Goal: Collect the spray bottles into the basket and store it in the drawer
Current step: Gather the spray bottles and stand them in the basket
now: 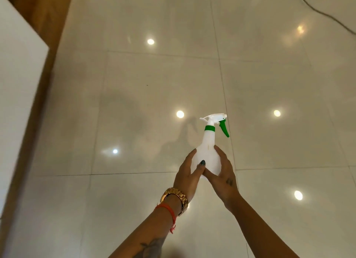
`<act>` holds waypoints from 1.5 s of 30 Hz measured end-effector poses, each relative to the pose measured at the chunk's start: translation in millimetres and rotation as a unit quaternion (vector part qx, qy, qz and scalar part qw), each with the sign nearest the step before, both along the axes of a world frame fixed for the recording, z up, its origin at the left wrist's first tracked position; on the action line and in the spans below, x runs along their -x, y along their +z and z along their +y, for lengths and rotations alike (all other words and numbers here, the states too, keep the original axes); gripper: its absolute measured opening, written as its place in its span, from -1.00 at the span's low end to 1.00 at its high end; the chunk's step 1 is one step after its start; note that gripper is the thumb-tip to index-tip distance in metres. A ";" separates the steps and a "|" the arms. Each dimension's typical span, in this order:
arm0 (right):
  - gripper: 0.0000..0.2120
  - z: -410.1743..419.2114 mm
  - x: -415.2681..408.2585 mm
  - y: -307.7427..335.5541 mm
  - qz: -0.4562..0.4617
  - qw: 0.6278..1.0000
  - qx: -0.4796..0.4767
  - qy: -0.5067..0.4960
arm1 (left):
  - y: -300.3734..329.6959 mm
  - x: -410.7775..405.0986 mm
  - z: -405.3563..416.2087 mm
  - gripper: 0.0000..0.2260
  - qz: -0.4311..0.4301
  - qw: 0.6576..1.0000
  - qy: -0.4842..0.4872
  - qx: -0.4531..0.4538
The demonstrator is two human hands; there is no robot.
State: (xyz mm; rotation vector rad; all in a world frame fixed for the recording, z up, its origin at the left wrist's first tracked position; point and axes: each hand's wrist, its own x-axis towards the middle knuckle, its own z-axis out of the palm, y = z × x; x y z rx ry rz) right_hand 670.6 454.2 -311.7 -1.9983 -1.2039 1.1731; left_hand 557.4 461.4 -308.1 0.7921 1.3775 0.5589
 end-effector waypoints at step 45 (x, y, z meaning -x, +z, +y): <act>-0.48 -222.8 532.6 338.3 0.192 0.739 -0.228 0.604 | 307.1 475.3 -369.1 -0.25 0.170 0.734 0.599 -0.271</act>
